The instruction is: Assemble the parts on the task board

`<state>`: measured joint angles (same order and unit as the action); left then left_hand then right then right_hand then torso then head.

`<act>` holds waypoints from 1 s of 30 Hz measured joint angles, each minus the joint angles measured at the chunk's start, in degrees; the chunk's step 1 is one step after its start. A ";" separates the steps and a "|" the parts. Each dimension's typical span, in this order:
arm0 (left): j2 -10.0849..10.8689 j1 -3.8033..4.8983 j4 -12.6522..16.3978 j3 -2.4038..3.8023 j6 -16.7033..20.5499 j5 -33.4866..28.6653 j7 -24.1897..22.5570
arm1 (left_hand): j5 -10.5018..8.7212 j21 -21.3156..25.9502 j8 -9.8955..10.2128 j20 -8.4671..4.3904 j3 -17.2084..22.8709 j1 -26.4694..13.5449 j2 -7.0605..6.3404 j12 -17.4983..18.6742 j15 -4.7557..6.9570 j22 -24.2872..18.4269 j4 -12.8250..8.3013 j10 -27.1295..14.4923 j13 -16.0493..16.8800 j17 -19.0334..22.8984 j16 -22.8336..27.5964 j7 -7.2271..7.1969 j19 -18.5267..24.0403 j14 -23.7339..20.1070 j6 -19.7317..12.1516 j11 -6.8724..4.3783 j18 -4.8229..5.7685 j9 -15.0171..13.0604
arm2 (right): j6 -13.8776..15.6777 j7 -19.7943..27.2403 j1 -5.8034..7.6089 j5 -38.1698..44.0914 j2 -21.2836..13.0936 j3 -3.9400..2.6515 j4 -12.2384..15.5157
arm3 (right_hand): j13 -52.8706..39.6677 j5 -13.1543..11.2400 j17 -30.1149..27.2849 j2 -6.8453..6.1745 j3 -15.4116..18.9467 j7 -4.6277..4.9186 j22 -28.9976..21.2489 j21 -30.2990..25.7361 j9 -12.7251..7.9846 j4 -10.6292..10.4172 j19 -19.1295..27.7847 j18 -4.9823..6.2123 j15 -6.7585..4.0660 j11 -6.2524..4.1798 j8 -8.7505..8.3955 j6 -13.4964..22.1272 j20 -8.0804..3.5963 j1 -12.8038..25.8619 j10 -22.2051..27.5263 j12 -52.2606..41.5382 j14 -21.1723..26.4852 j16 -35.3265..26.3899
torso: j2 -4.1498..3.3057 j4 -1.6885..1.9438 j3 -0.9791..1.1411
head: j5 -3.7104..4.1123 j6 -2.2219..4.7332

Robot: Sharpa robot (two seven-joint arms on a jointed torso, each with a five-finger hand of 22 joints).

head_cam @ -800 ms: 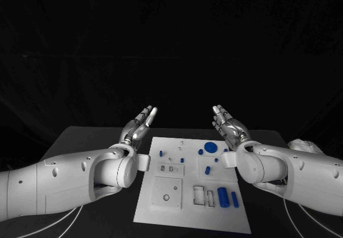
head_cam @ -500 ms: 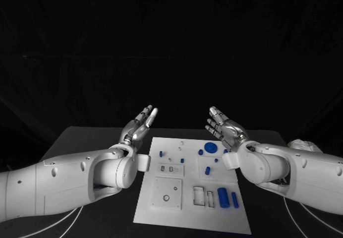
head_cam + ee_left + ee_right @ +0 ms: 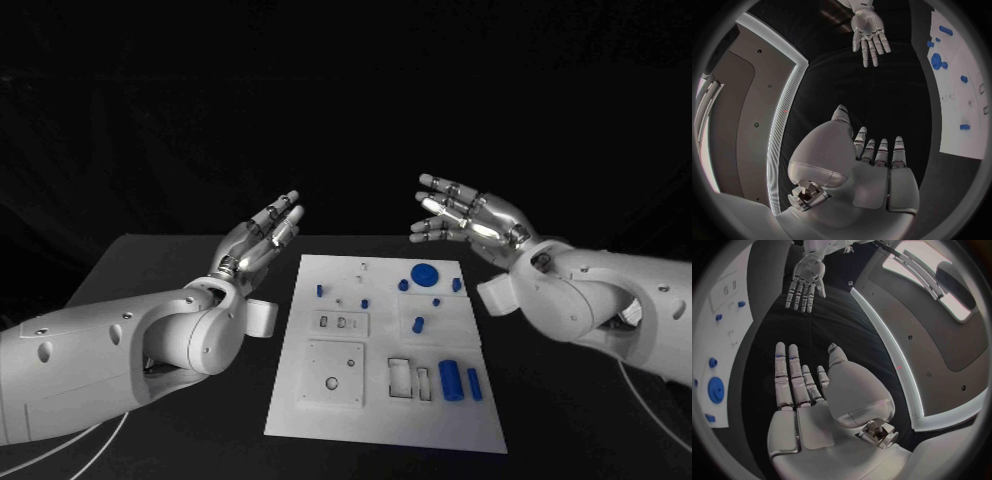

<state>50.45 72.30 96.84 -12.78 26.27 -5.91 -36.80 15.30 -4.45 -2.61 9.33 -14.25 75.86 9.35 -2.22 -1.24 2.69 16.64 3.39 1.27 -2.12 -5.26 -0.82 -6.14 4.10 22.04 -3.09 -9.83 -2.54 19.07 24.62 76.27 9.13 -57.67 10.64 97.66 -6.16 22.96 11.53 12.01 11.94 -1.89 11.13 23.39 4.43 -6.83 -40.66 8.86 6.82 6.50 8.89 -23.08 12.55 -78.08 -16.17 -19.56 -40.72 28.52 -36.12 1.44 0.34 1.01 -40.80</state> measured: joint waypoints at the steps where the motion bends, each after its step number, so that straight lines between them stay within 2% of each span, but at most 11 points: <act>1: 0.61 0.28 0.55 0.00 -0.11 0.55 0.00 | 0.70 -0.40 0.00 0.48 0.00 0.52 -0.03 -0.44 -0.37 0.18 0.00 0.21 0.15 -0.21 -0.68 0.01 -0.64 0.54 0.43 0.21 0.01 0.00 | 0.41 -0.94 1.12 2.82 -0.51 0.02 0.55 | -0.60 0.25 0.89 -0.17 -0.62 0.36 0.91 1.85 0.24 0.78 -2.80 0.00 -0.54 0.30 0.80 -1.49 -0.50 -1.07 -2.14 -2.10 -3.00 2.33 | -0.35 0.01 0.00 | 0.07 -0.25; 3: 1.79 0.85 1.75 -0.01 -0.32 1.65 0.01 | 1.70 -0.87 0.00 1.31 0.00 0.65 0.07 -0.94 -1.02 0.39 0.00 0.21 0.19 -0.38 -1.63 0.08 -1.47 1.19 0.69 0.21 0.00 0.00 | 0.97 -3.95 3.83 10.25 -1.66 0.09 1.74 | -1.44 0.33 3.04 -0.61 -1.91 1.01 3.11 5.93 0.59 2.07 -7.88 0.85 -1.67 0.56 2.18 -4.12 -1.63 -2.77 -6.08 -5.57 -8.61 7.42 | -1.12 0.00 0.01 | 0.30 -0.74; 5: 2.55 1.30 2.70 -0.03 -0.49 2.58 0.07 | 2.86 -1.10 0.00 1.88 0.00 1.32 0.14 -1.18 -1.41 0.46 0.00 0.21 0.19 -0.43 -2.28 -0.13 -2.05 1.58 0.90 0.21 0.00 0.00 | 1.03 -7.96 6.36 18.81 -2.65 0.14 2.74 | -1.87 0.25 7.55 -1.27 -3.18 1.73 7.73 12.07 0.90 3.34 -13.26 0.87 -2.85 0.56 3.45 -7.04 -2.82 -3.95 -10.33 -8.44 -14.73 14.55 | -1.84 0.08 0.01 | 0.56 -1.24; 9: 3.73 2.01 4.26 -0.03 -0.78 3.78 0.28 | 5.09 -1.25 0.00 2.37 0.00 2.38 0.15 -1.80 -1.98 0.49 0.00 0.21 0.19 -0.49 -2.72 0.08 -2.53 1.89 1.10 0.21 0.00 0.00 | -0.42 -16.75 9.89 35.76 -3.46 0.23 4.43 | -1.60 -1.71 20.02 -2.40 -5.39 3.27 20.91 25.43 1.51 4.67 -21.91 0.68 -4.42 0.32 5.10 -13.17 -4.38 -5.35 -16.85 -10.91 -24.39 27.95 | -3.15 0.43 0.20 | 1.25 -1.82; 11: 4.25 2.27 4.91 -0.03 -0.94 4.19 0.43 | 6.01 -1.25 0.00 2.44 0.00 2.93 0.22 -1.96 -2.38 0.47 0.00 0.21 0.18 -0.44 -2.72 0.08 -2.60 1.66 1.10 0.21 0.00 0.00 | -1.84 -20.70 10.90 43.93 -3.39 0.26 5.09 | -1.08 -2.60 26.84 -3.00 -6.71 3.63 28.34 32.04 1.77 4.92 -25.60 -0.73 -5.07 0.04 5.28 -16.02 -4.98 -5.92 -19.79 -11.05 -28.42 33.90 | -3.80 0.61 0.37 | 1.52 -2.03; 13: 4.65 2.52 5.49 -0.03 -1.16 4.56 0.65 | 6.83 -1.25 0.00 2.80 0.00 3.52 0.22 -1.96 -2.61 0.37 0.00 0.21 0.18 -0.31 -2.72 0.39 -2.25 1.44 1.41 0.21 0.00 0.01 | -3.60 -24.49 11.58 52.99 -3.05 0.31 5.45 | -0.62 -3.18 33.37 -4.28 -8.16 3.94 35.79 38.25 2.15 5.17 -28.96 -1.31 -5.83 -0.51 5.52 -18.94 -5.61 -5.83 -22.66 -11.05 -31.94 39.05 | -4.47 0.82 0.60 | 1.74 -2.21; 14: 4.75 2.63 5.69 -0.03 -1.26 4.68 0.75 | 7.23 -1.25 0.00 2.98 -0.01 3.67 0.37 -2.12 -2.96 0.29 0.01 0.17 0.18 -0.24 -2.72 0.40 -2.06 1.47 1.42 0.26 0.01 -0.01 | -4.32 -25.88 11.78 56.76 -2.81 0.34 5.48 | -0.35 -3.45 39.58 -5.70 -10.28 4.16 42.35 43.61 2.62 5.51 -32.15 -2.76 -6.74 -1.28 5.51 -21.83 -6.34 -5.91 -25.96 -11.05 -35.18 43.70 | -4.78 0.91 0.71 | 1.85 -2.26; 15: 4.82 2.75 5.87 -0.03 -1.38 4.81 0.86 | 7.65 -1.25 -0.08 3.17 -0.02 4.20 0.31 -2.23 -2.97 0.21 0.02 -0.01 0.18 -0.19 -2.73 0.50 -2.08 1.46 1.53 0.44 0.00 -0.06 | -5.03 -27.18 11.97 60.45 -2.54 0.36 5.46 | -0.16 -3.57 48.28 -7.97 -13.61 4.42 53.77 52.28 3.19 6.13 -36.60 -4.14 -7.99 -2.53 5.20 -25.42 -7.51 -6.07 -30.62 -11.05 -39.37 49.78 | -5.16 1.04 0.85 | 1.99 -2.31; 17: 4.91 3.00 6.21 -0.03 -1.69 5.06 1.12 | 8.34 -1.25 -0.27 3.41 -0.02 4.53 0.14 -2.23 -3.01 0.14 0.01 -0.10 0.18 -0.16 -3.00 0.88 -2.01 1.42 1.90 0.52 0.00 -0.09 | -6.46 -29.65 12.24 68.03 -1.73 0.38 5.05 | -0.66 -3.57 52.91 -9.55 -16.48 4.80 60.15 57.16 3.59 6.74 -38.77 -4.60 -8.76 -3.20 4.55 -27.54 -8.11 -6.07 -33.95 -11.57 -41.47 52.95 | -5.67 1.21 1.05 | 2.24 -2.37; 22: 5.30 3.59 7.06 0.00 -2.40 5.56 1.67 | 9.31 -1.25 -0.27 3.67 -0.02 4.79 0.30 -2.64 -3.36 0.06 0.02 -0.10 0.18 -0.09 -3.00 0.95 -1.75 1.47 2.38 0.52 0.00 -0.16 | -8.49 -32.94 12.53 80.46 0.90 0.41 2.47 | -3.05 -6.15 56.01 -12.12 -19.43 4.65 63.80 59.93 4.11 6.24 -40.12 -4.58 -9.62 -4.16 3.71 -28.82 -8.85 -3.85 -36.04 -13.43 -42.62 54.35 | -6.92 1.75 1.56 | 2.86 -2.42; 30: 5.98 3.82 7.75 0.01 -3.54 6.39 2.58 | 10.14 -1.25 -0.48 4.19 -0.02 5.93 0.25 -2.89 -3.77 0.03 0.02 -0.51 0.18 -0.03 -3.22 1.42 -1.86 1.48 2.85 0.93 0.00 -0.15 | -10.83 -35.39 11.26 90.28 4.08 0.71 -1.33 | -3.63 -6.32 56.48 -14.36 -21.54 6.31 63.82 60.32 5.83 4.60 -40.11 -4.56 -9.59 -4.15 3.95 -32.07 -8.85 -1.00 -34.18 -11.05 -42.81 54.41 | -7.94 2.16 2.19 | 3.28 -2.66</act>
<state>56.43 76.12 104.60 -12.77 22.73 0.48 -34.23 25.44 -5.70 -3.09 13.52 -14.27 81.79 9.60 -5.11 -5.01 2.71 16.66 2.88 1.45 -2.16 -8.48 0.60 -8.00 5.58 24.89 -2.16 -9.83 -2.69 8.24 -10.78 87.53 99.41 -53.59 11.35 96.33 -9.78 16.64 68.01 -2.35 -9.59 4.42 74.95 83.71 10.26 -2.22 -80.77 4.31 -2.77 2.36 12.84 -55.15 3.70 -79.08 -50.35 -30.60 -83.53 82.93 -44.07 3.60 2.52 4.28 -43.46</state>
